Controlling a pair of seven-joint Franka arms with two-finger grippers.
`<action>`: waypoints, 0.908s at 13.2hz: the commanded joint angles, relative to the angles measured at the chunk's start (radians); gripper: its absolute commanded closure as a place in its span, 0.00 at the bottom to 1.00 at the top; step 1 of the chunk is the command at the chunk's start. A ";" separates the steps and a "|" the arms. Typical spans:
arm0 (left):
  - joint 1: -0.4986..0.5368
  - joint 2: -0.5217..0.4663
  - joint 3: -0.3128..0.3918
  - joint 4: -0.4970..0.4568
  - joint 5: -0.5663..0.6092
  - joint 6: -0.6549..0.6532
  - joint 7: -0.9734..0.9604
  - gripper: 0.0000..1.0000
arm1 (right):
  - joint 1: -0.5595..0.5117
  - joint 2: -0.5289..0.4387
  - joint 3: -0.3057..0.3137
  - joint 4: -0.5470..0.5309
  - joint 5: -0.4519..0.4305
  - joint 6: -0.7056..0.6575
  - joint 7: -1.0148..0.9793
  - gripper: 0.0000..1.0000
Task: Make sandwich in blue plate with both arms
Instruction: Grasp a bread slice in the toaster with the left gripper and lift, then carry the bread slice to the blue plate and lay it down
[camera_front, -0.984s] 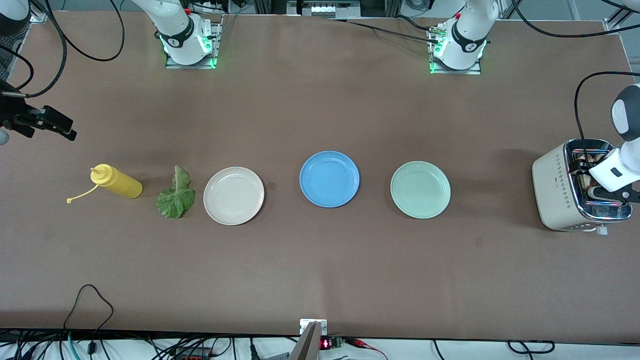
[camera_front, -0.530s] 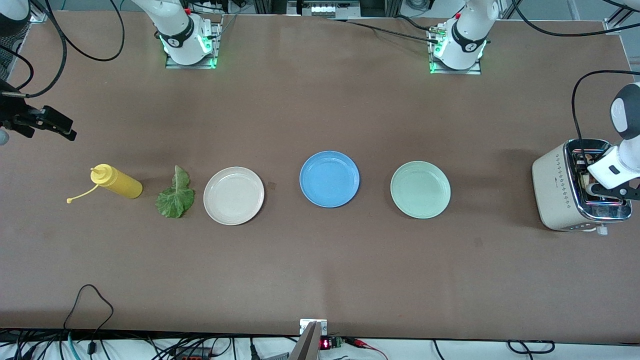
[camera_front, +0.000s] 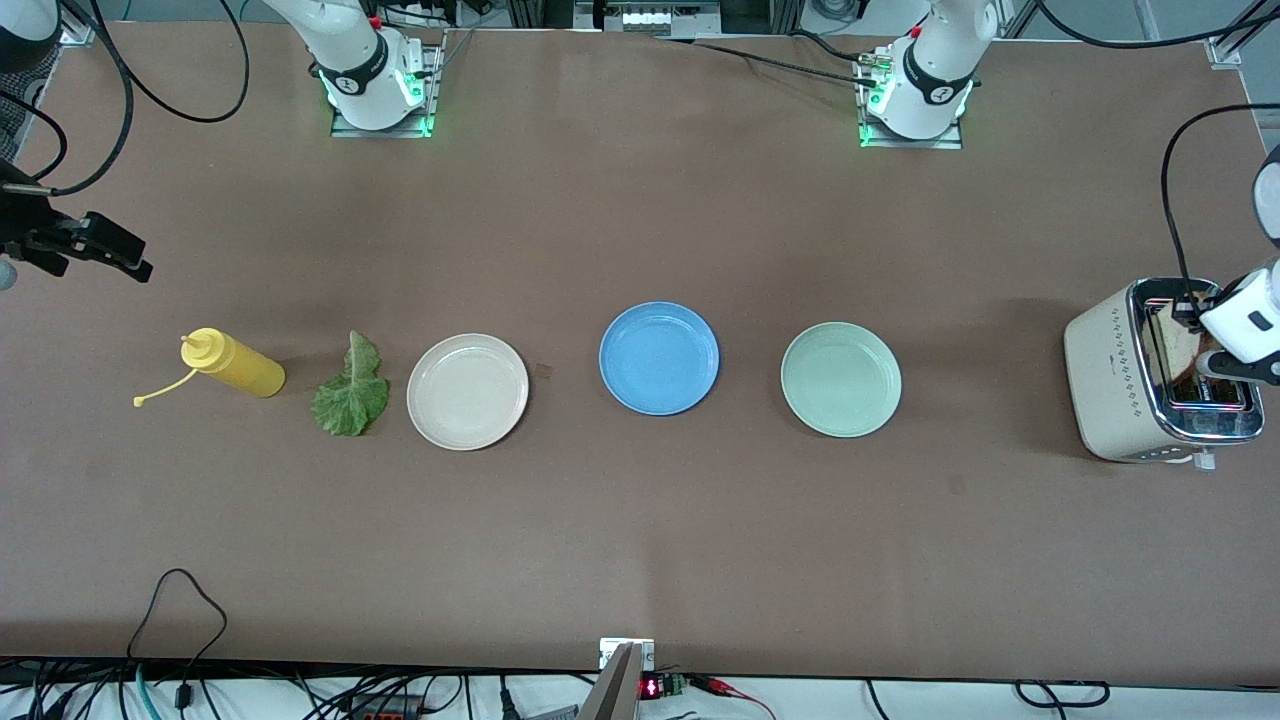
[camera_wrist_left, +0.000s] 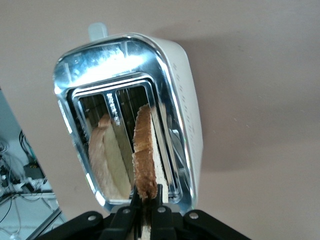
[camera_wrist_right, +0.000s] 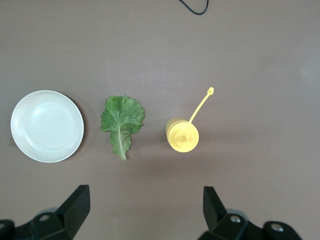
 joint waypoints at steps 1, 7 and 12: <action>0.007 -0.005 -0.082 0.140 0.013 -0.186 0.014 1.00 | -0.001 0.001 0.001 0.005 -0.010 0.002 -0.010 0.00; 0.002 -0.002 -0.211 0.246 -0.091 -0.349 -0.035 1.00 | -0.001 0.002 0.001 0.005 -0.010 0.005 -0.007 0.00; -0.019 0.038 -0.255 0.235 -0.253 -0.351 -0.124 1.00 | 0.001 0.002 0.001 0.005 -0.002 0.001 0.002 0.00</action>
